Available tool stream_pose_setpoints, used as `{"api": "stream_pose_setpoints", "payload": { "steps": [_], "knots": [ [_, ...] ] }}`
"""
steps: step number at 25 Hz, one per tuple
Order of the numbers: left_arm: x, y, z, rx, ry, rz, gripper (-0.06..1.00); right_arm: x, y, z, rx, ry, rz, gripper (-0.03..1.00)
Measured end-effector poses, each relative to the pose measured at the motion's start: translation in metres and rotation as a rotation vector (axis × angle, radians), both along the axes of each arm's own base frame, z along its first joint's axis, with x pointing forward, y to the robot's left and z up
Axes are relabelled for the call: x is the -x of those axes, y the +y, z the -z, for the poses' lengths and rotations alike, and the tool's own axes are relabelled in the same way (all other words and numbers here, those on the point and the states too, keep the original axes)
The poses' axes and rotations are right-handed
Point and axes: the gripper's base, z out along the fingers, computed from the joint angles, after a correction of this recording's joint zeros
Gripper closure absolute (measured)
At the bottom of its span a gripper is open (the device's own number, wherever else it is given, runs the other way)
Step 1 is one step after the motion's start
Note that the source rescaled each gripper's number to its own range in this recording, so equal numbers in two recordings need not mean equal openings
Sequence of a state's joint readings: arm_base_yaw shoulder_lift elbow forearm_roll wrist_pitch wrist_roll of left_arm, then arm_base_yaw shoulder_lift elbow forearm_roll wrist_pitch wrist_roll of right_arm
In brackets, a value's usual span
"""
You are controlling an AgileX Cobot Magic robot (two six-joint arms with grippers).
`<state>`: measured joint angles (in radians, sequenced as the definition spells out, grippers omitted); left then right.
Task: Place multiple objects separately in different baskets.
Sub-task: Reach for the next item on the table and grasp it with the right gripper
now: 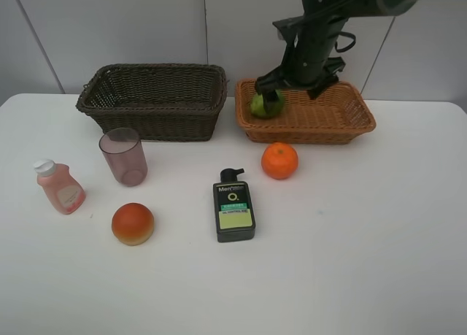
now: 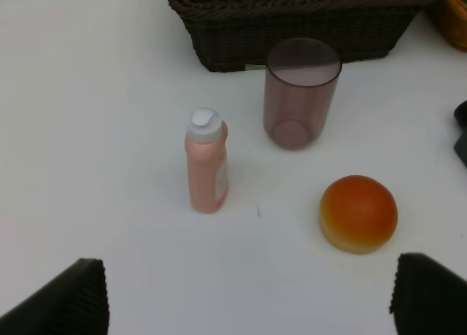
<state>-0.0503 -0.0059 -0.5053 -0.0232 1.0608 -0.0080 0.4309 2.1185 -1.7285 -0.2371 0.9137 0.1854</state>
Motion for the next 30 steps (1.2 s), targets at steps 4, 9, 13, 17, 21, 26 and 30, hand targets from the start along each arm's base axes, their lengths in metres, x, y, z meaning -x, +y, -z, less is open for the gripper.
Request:
{"api": "stream_pose_setpoints", "payload": {
  "steps": [4,9,13,17,21,26,30],
  "knots": [
    [0.000,0.000,0.000,0.000,0.000,0.000,-0.05,0.016,0.009,-0.022,0.015,0.012,-0.016,0.00],
    [0.000,0.000,0.000,0.000,0.000,0.000,-0.05,0.034,0.018,-0.047,0.016,0.008,-0.038,-0.01],
    [0.000,0.000,0.000,0.000,0.000,0.000,-0.05,0.047,0.019,-0.056,-0.007,-0.001,-0.016,-0.02],
    [0.000,0.000,0.000,0.000,0.000,0.000,-0.05,0.059,0.012,-0.054,-0.026,0.006,0.018,-0.03],
    [0.000,0.000,0.000,0.000,0.000,0.000,-0.05,0.071,0.006,-0.051,-0.051,0.000,0.041,-0.03],
    [0.000,0.000,0.000,0.000,0.000,0.000,-0.05,0.083,0.001,-0.044,-0.063,0.015,0.080,-0.03],
    [0.000,0.000,0.000,0.000,0.000,0.000,-0.05,0.088,0.006,-0.040,-0.066,0.028,0.092,-0.03]
  ]
}}
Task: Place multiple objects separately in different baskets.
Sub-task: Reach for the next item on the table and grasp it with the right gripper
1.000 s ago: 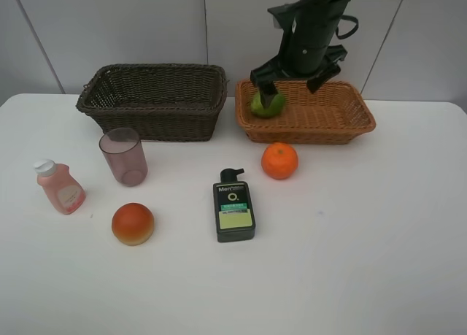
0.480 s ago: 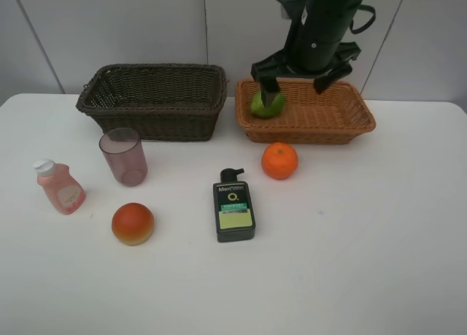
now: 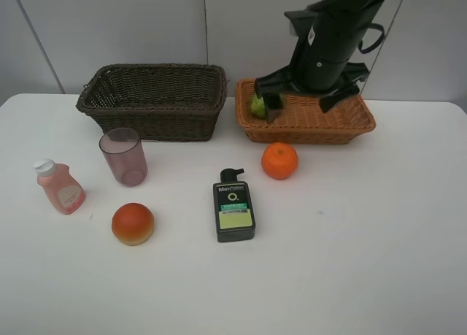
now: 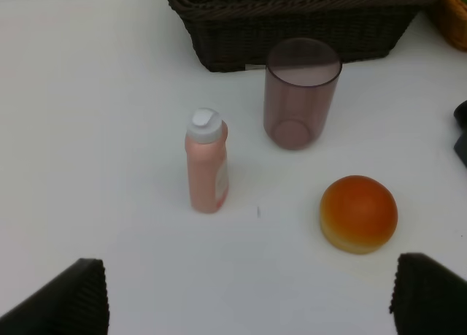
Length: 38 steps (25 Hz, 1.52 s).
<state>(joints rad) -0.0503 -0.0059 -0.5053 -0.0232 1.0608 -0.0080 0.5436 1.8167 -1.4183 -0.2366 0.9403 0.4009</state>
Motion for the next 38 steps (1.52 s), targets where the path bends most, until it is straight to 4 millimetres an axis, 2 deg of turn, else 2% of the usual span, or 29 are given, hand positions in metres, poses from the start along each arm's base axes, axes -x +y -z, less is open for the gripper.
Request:
{"api": "stream_pose_setpoints", "payload": {
  "steps": [6,18,27,35,38],
  "knots": [
    [0.000,0.000,0.000,0.000,0.000,0.000,-0.05,0.002,0.010,-0.001,-0.056,-0.025,0.071,-0.03],
    [0.000,0.000,0.000,0.000,0.000,0.000,-0.05,-0.002,0.011,0.000,-0.110,-0.062,0.187,-0.03],
    [0.000,0.000,0.000,0.000,0.000,0.000,-0.05,-0.013,0.018,0.045,-0.074,-0.018,0.183,-0.03],
    [0.000,0.000,0.000,0.000,0.000,0.000,-0.05,0.002,0.015,0.084,-0.160,-0.055,0.124,-0.03],
    [0.000,0.000,0.000,0.000,0.000,0.000,-0.05,0.005,0.010,0.093,-0.162,-0.066,0.109,-0.03]
  ]
}}
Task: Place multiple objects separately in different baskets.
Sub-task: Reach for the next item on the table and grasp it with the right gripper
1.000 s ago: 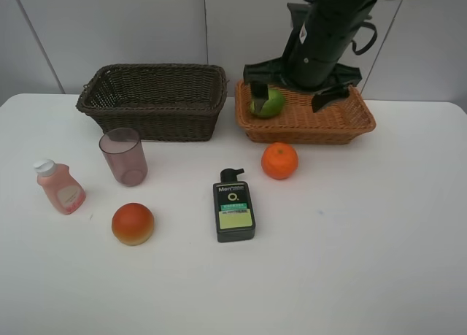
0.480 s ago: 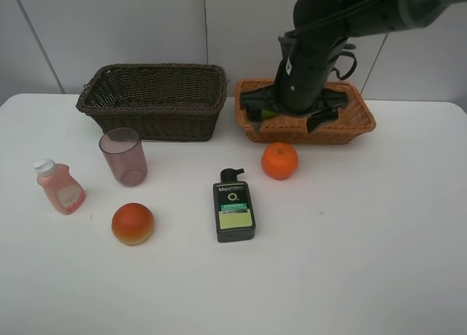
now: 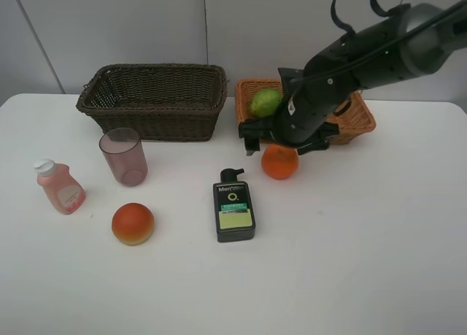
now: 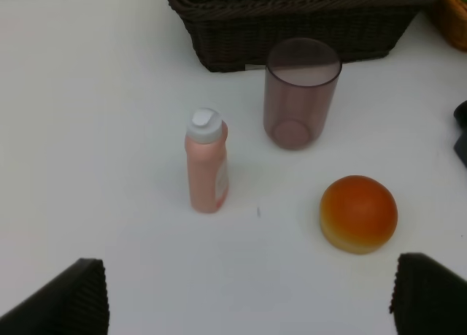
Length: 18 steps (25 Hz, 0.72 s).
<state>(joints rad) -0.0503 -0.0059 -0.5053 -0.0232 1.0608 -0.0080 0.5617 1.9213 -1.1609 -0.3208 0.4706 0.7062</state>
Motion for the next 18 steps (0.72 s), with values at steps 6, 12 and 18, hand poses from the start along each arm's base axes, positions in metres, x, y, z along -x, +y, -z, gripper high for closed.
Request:
{"api": "stream_pose_setpoints", "payload": {
  "steps": [6,12,18],
  "knots": [
    [0.000,0.000,0.000,0.000,0.000,0.000,-0.05,-0.003,-0.004,0.001,0.009,-0.042,0.003,-0.03],
    [0.000,0.000,0.000,0.000,0.000,0.000,-0.05,-0.008,-0.010,0.002,-0.014,-0.068,0.039,-0.03],
    [0.000,0.000,0.000,0.000,0.000,0.000,-0.05,-0.010,-0.009,0.004,-0.013,-0.084,0.020,-0.03]
  ]
}}
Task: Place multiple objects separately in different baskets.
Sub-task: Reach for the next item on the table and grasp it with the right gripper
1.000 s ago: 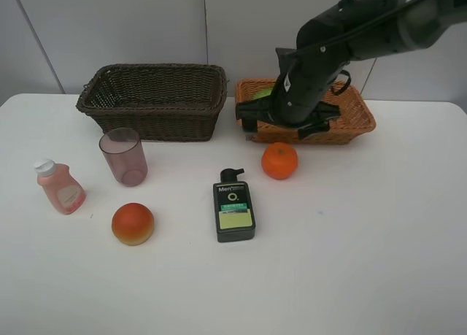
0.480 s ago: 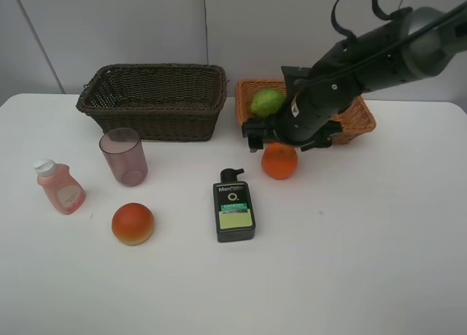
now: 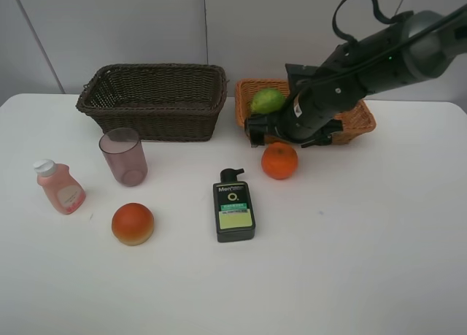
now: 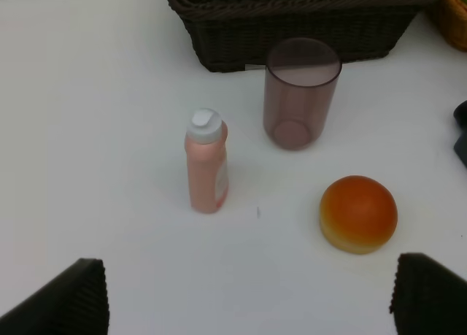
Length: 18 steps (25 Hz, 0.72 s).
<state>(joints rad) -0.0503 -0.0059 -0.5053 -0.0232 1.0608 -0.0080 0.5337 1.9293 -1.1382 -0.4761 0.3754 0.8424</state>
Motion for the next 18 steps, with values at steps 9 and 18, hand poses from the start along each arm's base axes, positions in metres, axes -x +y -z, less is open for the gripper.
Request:
{"api": "stream_pose_setpoints", "payload": {
  "steps": [9,18],
  "knots": [
    [0.000,0.000,0.000,0.000,0.000,0.000,-0.05,0.001,0.000,0.012,-0.024,0.004,0.006,-0.03],
    [0.000,0.000,0.000,0.000,0.000,0.000,-0.05,0.002,-0.008,0.021,-0.036,-0.018,0.013,-0.03]
  ]
}}
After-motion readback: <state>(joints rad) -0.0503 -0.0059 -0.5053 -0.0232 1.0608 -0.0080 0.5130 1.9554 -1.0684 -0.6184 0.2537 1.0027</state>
